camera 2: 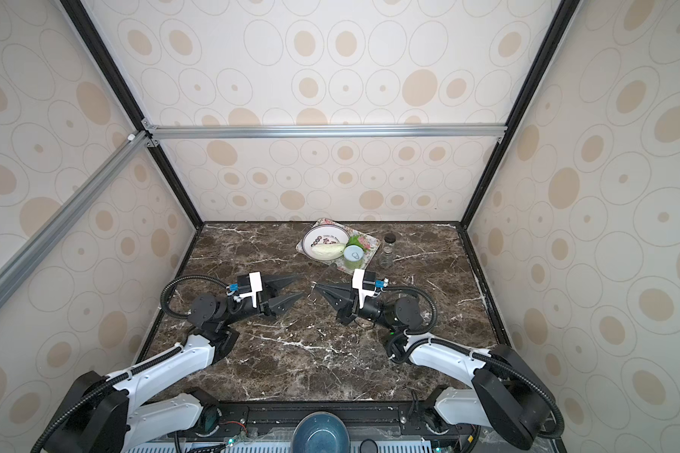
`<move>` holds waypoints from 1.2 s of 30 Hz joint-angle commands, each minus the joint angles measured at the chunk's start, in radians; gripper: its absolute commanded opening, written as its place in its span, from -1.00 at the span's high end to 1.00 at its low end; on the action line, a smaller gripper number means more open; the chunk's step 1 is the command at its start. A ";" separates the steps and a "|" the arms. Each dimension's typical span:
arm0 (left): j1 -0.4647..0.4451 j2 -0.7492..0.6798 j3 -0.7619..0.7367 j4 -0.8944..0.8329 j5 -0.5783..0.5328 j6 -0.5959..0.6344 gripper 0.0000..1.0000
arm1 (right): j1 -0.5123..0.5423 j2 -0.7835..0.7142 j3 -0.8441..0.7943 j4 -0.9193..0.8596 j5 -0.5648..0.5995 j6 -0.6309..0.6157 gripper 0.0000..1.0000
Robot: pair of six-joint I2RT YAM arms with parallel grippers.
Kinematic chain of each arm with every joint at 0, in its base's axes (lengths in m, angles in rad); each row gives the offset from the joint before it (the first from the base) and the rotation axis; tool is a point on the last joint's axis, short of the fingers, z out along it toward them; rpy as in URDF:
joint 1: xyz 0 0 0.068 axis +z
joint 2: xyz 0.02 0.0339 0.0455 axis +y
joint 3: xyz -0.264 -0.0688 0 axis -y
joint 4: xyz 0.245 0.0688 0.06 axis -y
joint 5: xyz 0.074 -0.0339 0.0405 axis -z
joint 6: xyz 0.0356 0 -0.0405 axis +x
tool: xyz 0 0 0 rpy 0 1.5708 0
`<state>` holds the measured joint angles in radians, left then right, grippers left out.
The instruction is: Put the keys on the keyring
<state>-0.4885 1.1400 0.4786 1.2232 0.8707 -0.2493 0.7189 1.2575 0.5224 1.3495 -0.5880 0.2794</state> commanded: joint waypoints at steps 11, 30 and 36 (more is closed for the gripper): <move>-0.007 0.020 0.006 0.110 0.041 -0.088 0.20 | 0.019 -0.043 0.014 0.061 -0.018 -0.002 1.00; -0.042 0.004 0.006 0.104 0.041 -0.064 0.35 | 0.035 -0.026 0.026 0.063 -0.022 0.014 1.00; -0.047 -0.005 -0.003 0.104 0.024 -0.051 0.35 | 0.047 -0.019 0.022 0.063 -0.029 0.005 1.00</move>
<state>-0.5266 1.1568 0.4751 1.2934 0.8989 -0.3138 0.7528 1.2343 0.5224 1.3544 -0.6079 0.2840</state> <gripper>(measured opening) 0.328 0.045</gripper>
